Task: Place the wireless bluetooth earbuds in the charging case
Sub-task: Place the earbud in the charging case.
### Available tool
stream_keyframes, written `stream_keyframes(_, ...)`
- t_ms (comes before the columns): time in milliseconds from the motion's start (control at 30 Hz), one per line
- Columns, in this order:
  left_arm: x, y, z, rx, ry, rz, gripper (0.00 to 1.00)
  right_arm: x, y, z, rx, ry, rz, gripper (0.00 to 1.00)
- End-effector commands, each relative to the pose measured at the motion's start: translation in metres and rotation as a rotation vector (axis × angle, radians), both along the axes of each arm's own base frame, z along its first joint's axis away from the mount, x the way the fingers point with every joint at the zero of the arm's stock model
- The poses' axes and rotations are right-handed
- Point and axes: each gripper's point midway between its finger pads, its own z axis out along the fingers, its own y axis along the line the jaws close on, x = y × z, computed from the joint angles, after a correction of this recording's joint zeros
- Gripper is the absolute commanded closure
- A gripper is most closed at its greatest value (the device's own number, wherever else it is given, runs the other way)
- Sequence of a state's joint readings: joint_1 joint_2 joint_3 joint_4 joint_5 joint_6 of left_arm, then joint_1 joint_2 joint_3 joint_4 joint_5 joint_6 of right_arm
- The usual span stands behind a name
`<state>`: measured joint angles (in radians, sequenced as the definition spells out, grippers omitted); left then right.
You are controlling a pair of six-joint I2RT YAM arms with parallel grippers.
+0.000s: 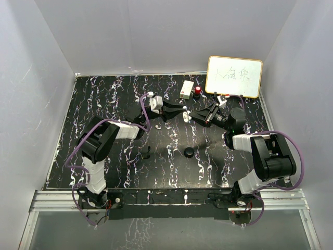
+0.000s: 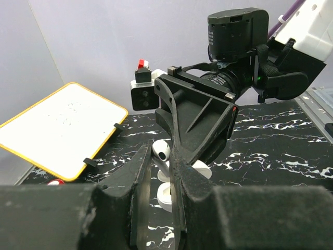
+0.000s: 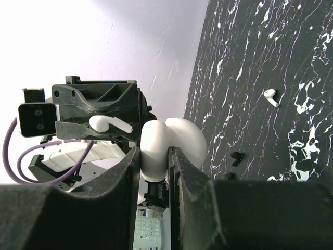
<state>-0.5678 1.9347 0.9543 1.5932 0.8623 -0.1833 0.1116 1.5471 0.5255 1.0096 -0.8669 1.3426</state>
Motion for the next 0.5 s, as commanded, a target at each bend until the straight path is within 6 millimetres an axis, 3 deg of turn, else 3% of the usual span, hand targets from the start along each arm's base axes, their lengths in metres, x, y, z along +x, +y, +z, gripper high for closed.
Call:
stream_keyframes(0,-0.0205,0.0106,0.0632,-0.134,-0.255,-0.008,1.00,-0.0046,0.0015,0.0214,0.017,-0.103,0.008,1.00)
stream_keyframes(467,-0.0207,0.0150,0.0620,-0.138,-0.252,0.024,1.00,-0.0035,0.0005,0.0245,0.023,-0.109,-0.006,1.00)
